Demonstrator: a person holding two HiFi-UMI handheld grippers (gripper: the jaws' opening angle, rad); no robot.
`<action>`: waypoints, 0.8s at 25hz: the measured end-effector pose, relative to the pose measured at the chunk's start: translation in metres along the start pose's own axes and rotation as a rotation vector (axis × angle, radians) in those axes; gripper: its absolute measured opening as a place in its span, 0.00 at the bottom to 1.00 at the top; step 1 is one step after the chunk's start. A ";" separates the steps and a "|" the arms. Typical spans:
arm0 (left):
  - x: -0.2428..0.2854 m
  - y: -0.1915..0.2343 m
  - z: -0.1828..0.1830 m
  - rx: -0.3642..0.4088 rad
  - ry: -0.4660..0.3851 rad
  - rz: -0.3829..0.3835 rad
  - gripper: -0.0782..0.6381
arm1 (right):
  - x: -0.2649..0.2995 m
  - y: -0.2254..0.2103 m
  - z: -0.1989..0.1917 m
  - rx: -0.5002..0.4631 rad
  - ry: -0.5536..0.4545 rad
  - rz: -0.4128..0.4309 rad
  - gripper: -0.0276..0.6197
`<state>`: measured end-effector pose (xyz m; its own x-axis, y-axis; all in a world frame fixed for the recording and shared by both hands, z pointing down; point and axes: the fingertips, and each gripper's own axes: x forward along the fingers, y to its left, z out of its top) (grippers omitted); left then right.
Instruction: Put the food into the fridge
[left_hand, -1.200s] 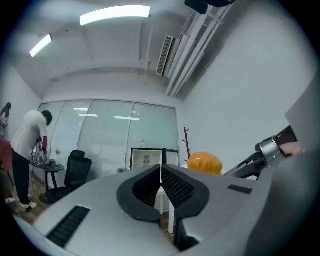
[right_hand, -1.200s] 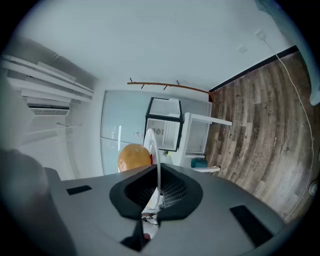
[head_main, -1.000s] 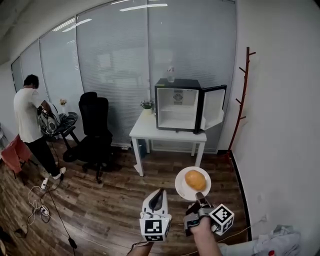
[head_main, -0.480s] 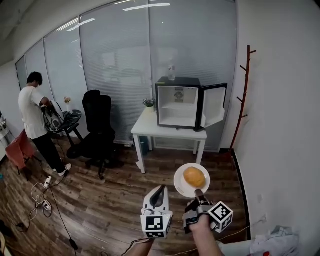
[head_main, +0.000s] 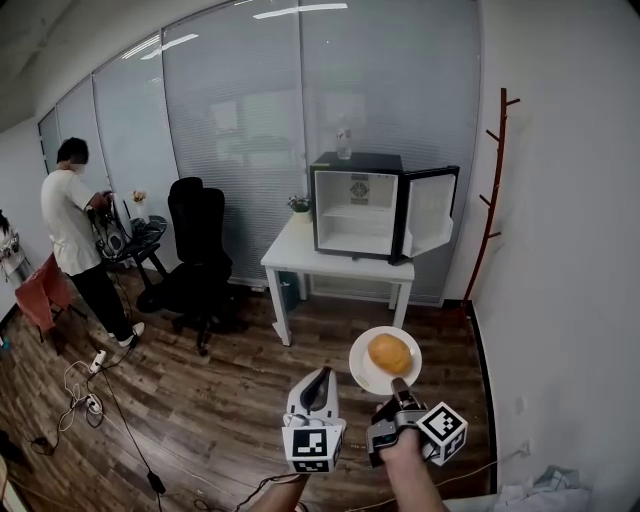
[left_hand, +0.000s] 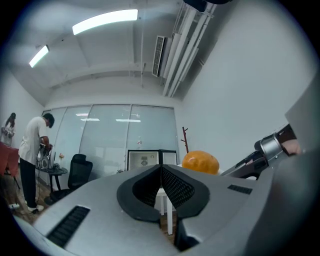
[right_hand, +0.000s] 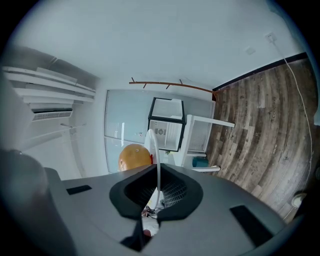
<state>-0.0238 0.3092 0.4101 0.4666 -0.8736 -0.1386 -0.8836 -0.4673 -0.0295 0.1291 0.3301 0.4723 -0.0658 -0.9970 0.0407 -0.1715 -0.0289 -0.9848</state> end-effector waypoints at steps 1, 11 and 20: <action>0.004 0.000 -0.001 0.000 0.000 -0.001 0.15 | 0.003 -0.001 0.002 0.001 -0.003 -0.003 0.09; 0.068 0.027 -0.019 -0.007 -0.009 -0.018 0.15 | 0.072 -0.011 0.013 -0.005 -0.018 -0.022 0.09; 0.144 0.094 -0.024 -0.011 -0.013 -0.035 0.15 | 0.169 0.003 -0.003 -0.011 -0.034 -0.039 0.09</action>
<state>-0.0386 0.1360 0.4110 0.4965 -0.8549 -0.1507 -0.8663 -0.4989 -0.0240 0.1149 0.1621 0.4764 -0.0259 -0.9970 0.0728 -0.1846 -0.0668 -0.9805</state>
